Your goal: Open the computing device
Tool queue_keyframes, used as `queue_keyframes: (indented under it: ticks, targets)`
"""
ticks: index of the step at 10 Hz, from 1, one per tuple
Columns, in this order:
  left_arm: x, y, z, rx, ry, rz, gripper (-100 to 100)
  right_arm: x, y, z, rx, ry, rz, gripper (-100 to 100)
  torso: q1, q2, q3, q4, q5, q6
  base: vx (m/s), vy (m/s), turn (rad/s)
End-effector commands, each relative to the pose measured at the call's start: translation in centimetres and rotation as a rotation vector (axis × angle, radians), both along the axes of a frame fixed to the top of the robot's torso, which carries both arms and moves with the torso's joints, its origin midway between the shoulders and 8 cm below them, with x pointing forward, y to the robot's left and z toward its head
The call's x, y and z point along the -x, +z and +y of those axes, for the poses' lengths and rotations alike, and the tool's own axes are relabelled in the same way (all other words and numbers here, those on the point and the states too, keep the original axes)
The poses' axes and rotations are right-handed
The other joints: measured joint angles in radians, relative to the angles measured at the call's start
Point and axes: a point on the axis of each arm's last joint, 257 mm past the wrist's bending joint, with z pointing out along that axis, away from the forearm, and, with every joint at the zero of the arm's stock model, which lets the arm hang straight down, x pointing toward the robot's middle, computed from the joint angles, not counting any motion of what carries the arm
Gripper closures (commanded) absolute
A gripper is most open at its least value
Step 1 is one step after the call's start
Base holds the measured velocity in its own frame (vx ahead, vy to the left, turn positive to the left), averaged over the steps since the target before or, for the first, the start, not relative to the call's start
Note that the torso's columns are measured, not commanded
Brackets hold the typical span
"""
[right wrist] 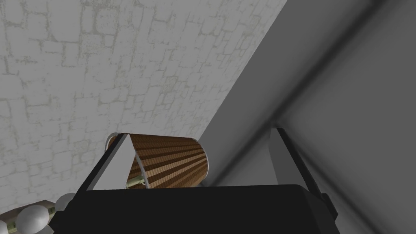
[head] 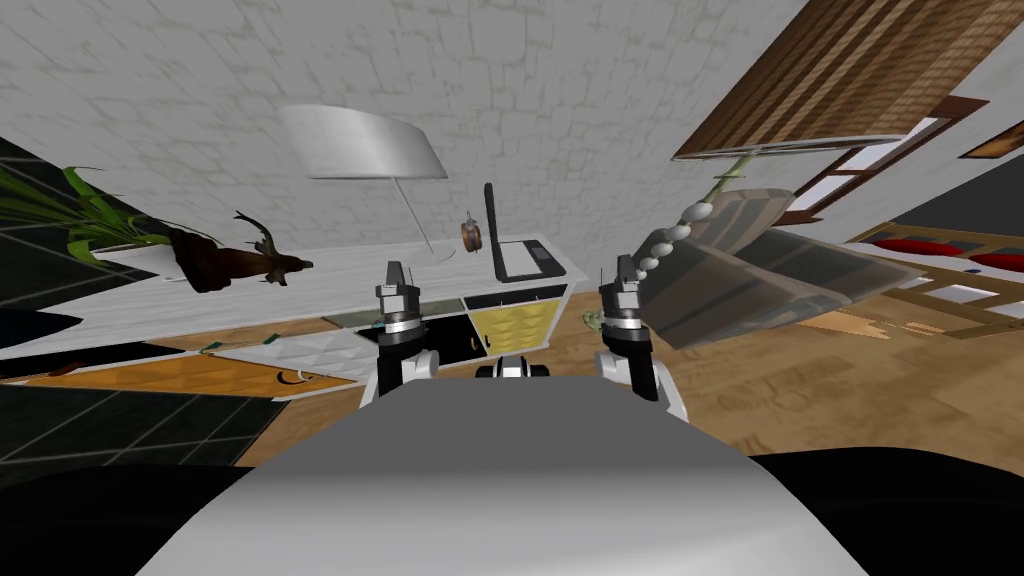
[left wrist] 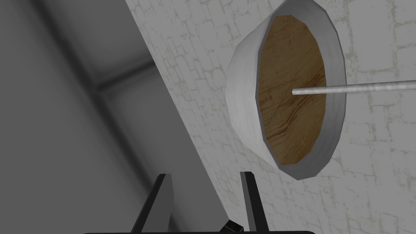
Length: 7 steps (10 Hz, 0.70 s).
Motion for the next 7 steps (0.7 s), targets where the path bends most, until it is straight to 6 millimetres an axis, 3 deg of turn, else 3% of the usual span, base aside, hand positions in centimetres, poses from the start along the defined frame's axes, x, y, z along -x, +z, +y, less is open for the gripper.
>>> queue_keyframes:
  ticks: [1, 7]
  targets:
    - [0.0, 0.0, 0.0, 0.000, 0.000, 0.000, 0, -0.5, -1.7, -0.6, 0.136, -0.047, 0.074, -100, 0.000, 0.001, 0.000, 0.000, 0.000, 0.000, -0.016, 0.096, 0.068]
    - [0.0, 0.0, 0.0, 0.000, 0.000, 0.000, 0, -1.0, -6.1, -4.8, 0.490, -0.228, 0.267, -100, 0.000, 0.001, 0.000, 0.000, 0.000, 0.000, -0.013, 0.124, 0.077]
